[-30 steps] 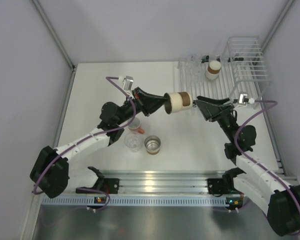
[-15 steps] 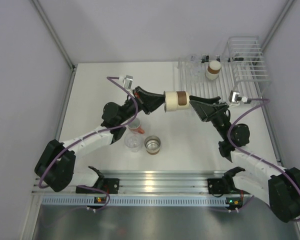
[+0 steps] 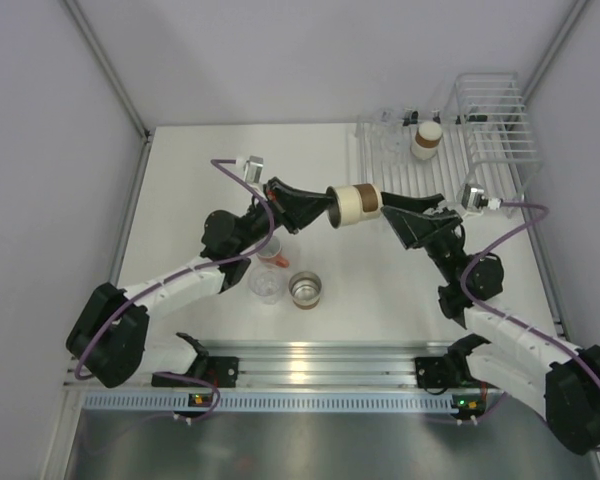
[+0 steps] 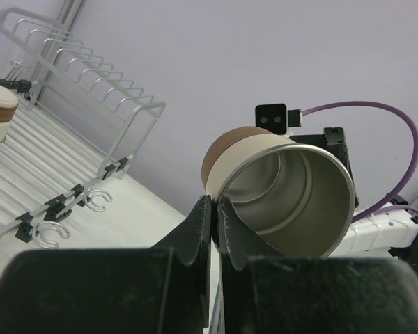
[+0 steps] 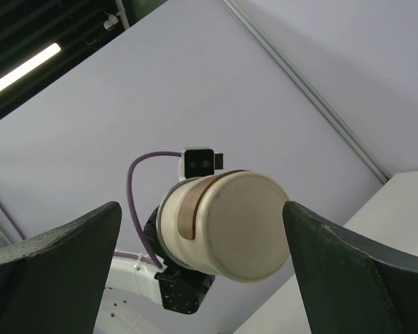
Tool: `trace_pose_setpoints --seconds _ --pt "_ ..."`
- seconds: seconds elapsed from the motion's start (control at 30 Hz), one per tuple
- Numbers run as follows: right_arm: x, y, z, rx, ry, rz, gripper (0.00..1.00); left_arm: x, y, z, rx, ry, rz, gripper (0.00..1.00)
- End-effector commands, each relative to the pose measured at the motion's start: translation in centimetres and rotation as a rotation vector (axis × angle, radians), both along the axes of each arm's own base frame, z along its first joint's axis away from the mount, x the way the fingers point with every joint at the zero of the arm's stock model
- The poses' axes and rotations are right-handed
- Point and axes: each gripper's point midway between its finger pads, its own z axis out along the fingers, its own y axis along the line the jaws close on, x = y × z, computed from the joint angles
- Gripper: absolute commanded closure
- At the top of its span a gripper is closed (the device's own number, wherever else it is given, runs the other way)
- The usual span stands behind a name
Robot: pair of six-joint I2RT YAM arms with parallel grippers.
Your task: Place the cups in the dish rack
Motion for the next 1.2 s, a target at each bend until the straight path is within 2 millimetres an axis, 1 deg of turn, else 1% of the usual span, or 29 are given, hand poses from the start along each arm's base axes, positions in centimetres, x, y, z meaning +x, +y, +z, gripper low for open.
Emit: trace_pose_setpoints --seconds 0.0,0.07,0.27,0.4,0.5,0.53,0.57,0.6,0.87,0.93,0.97,1.0,1.03,1.07,1.1,1.13,1.17 --pt "-1.9 -0.7 2.1 0.026 -0.111 -0.016 0.01 -1.6 1.3 3.0 -0.08 -0.101 0.016 1.0" --pt "-1.7 -0.7 2.0 0.017 -0.106 -0.025 0.01 -1.7 1.3 3.1 -0.083 -0.097 0.01 1.0" --pt "-1.3 -0.2 1.6 0.02 -0.1 -0.015 0.01 -2.1 1.3 4.5 -0.118 -0.113 -0.02 1.0" --pt "-0.7 0.5 1.3 0.013 -0.092 -0.004 0.01 -2.3 1.2 5.0 -0.124 -0.116 -0.035 1.0" --pt "-0.4 0.9 1.5 0.018 -0.101 0.005 0.01 -2.3 1.1 4.9 -0.121 -0.112 -0.043 1.0" --pt "-0.5 1.0 2.1 0.027 -0.117 0.008 0.01 -2.2 0.9 4.7 -0.118 -0.108 -0.045 1.0" --pt "-0.1 1.3 1.8 0.022 -0.109 0.013 0.01 -2.3 0.9 4.7 -0.118 -0.107 -0.051 1.0" --pt "-0.2 1.5 1.9 0.024 -0.113 0.022 0.01 -2.3 0.8 4.9 -0.123 -0.108 -0.055 1.0" --pt "-0.3 2.7 3.0 0.09 -0.145 0.09 0.01 -2.0 0.3 4.2 -0.117 -0.091 -0.07 1.0" --pt "-0.3 2.7 2.8 0.103 -0.143 0.103 0.01 -2.0 0.3 4.0 -0.114 -0.088 -0.067 1.0" --pt "-0.4 2.7 2.9 0.112 -0.144 0.11 0.03 -2.0 0.3 3.9 -0.113 -0.086 -0.067 1.0" --pt "-0.5 2.7 2.9 0.115 -0.148 0.111 0.07 -1.9 0.2 3.8 -0.11 -0.086 -0.068 1.0" --pt "-0.5 2.7 2.9 0.114 -0.146 0.117 0.25 -1.9 0.2 3.7 -0.107 -0.087 -0.069 1.0" --pt "-0.6 2.8 2.8 0.114 -0.147 0.119 0.33 -1.9 0.1 3.7 -0.107 -0.083 -0.071 1.0" --pt "-0.6 2.8 2.8 0.113 -0.146 0.119 0.4 -1.8 0.0 3.5 -0.103 -0.077 -0.073 1.0" --pt "-0.7 2.9 2.8 0.109 -0.148 0.124 0.51 -1.7 -0.1 3.3 -0.099 -0.075 -0.077 1.0" --pt "-0.8 3.0 2.9 0.104 -0.156 0.125 0.58 -1.7 -0.1 3.1 -0.098 -0.071 -0.079 1.0"
